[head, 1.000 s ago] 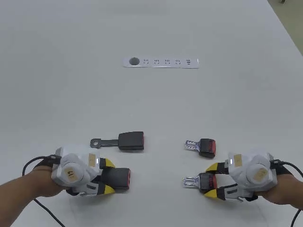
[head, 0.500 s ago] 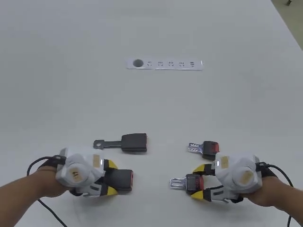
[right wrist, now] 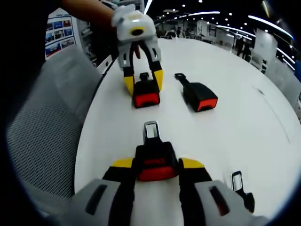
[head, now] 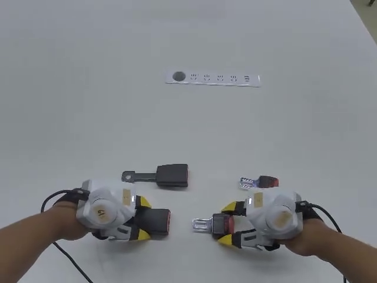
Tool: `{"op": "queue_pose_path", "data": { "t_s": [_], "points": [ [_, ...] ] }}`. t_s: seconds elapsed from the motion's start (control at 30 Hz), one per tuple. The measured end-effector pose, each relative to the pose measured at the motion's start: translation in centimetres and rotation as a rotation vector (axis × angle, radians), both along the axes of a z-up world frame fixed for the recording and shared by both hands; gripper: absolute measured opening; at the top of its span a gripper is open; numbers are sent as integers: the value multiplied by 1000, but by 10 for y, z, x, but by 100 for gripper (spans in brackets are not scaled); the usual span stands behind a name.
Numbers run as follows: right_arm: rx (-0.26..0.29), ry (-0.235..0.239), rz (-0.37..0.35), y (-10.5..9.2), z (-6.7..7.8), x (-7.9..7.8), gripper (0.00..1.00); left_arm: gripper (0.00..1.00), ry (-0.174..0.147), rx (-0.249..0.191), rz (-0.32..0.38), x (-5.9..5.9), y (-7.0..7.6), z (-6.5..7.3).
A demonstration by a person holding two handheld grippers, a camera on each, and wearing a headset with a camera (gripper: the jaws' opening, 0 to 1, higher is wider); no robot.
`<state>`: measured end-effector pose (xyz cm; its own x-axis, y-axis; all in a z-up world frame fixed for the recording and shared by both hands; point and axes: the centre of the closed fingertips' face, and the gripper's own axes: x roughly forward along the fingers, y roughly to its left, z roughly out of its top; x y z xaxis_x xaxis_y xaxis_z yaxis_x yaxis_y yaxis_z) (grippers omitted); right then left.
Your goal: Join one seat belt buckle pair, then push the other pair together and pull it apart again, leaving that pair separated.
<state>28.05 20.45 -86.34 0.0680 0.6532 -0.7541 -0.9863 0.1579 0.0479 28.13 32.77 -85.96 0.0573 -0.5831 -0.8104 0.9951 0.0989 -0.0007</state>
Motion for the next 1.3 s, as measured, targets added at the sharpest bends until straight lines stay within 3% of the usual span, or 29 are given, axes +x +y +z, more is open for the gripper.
{"op": "queue_pose_path", "data": {
  "t_s": [0.5,0.8,1.1,1.3],
  "points": [
    [44,1,22,54,1,-2,36,35,-2,20,-12,-1,0,-1],
    [38,8,18,59,2,0,35,34,-9,10,-30,-1,0,0],
    [37,19,9,81,3,2,35,34,-16,0,-43,-1,0,-1],
    [18,22,-5,80,2,3,34,34,-17,-7,-51,-1,-1,-1]
  ]
}}
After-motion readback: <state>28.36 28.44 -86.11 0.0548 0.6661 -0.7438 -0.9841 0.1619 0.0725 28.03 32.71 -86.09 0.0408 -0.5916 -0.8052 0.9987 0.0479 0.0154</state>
